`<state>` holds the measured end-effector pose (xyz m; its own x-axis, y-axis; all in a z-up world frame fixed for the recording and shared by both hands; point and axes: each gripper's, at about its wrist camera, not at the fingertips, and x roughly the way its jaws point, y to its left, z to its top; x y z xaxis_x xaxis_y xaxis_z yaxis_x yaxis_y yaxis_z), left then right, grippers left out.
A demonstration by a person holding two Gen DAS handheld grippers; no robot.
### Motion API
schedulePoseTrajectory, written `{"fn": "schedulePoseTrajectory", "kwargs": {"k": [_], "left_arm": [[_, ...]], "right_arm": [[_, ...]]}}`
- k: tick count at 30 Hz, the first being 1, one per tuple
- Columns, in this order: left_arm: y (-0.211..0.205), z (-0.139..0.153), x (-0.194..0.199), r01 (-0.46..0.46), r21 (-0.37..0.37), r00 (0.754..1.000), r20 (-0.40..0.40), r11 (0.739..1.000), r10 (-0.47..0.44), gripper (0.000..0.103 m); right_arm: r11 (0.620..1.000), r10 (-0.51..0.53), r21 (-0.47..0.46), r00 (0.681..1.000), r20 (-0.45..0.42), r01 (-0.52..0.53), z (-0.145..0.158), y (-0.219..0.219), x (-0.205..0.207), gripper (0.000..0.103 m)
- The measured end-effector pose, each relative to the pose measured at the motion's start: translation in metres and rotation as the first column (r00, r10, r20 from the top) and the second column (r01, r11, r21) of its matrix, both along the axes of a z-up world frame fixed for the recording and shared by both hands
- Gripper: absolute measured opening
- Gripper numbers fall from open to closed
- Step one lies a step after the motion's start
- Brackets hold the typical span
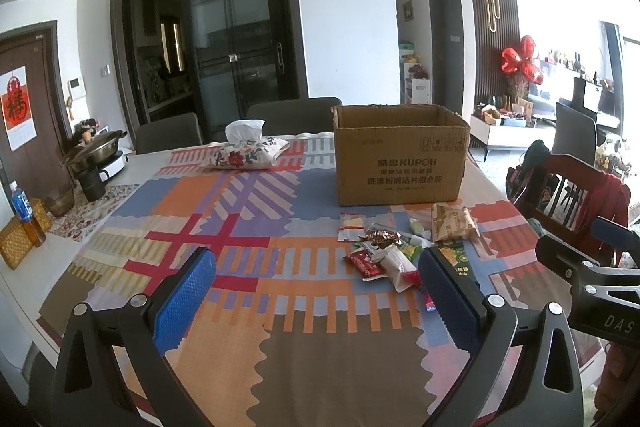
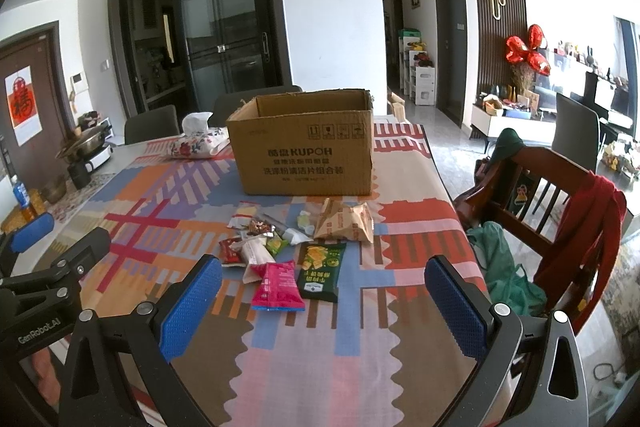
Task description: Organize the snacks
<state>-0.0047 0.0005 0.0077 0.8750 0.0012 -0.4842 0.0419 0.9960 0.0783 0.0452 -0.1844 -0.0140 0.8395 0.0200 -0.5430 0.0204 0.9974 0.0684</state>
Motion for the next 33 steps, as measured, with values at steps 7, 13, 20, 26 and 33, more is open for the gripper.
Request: {"fn": "schedulePoseTrajectory", "kwargs": {"k": [7,13,20,26,33], "left_arm": [[-0.0002,0.0003,-0.0003,0.001,0.0,1.0,0.001,1.0,-0.001,0.103],[-0.0004,0.0001,-0.0005,0.001,0.001,1.0,0.001,1.0,-0.001,0.103],[-0.0006,0.0003,-0.001,0.0,0.001,1.0,0.002,1.0,0.0,0.103],[-0.0012,0.0003,-0.0017,0.001,0.001,1.0,0.002,1.0,-0.001,0.103],[-0.0012,-0.0004,-0.0017,0.0,0.002,1.0,0.004,1.0,0.0,0.103]], "right_arm": [[1.0,0.001,0.001,1.0,0.002,-0.001,0.0002,0.0003,-0.0008,0.102],[1.0,0.001,0.002,1.0,0.003,-0.001,0.0007,0.0003,-0.0014,0.102],[1.0,0.001,0.001,1.0,0.004,-0.001,0.0012,0.0005,-0.0018,0.102],[1.0,0.001,0.001,1.0,0.004,-0.001,0.0013,0.0007,-0.0014,0.102],[1.0,0.001,0.001,1.0,0.005,-0.001,0.0015,0.0011,-0.0015,0.102]]}}
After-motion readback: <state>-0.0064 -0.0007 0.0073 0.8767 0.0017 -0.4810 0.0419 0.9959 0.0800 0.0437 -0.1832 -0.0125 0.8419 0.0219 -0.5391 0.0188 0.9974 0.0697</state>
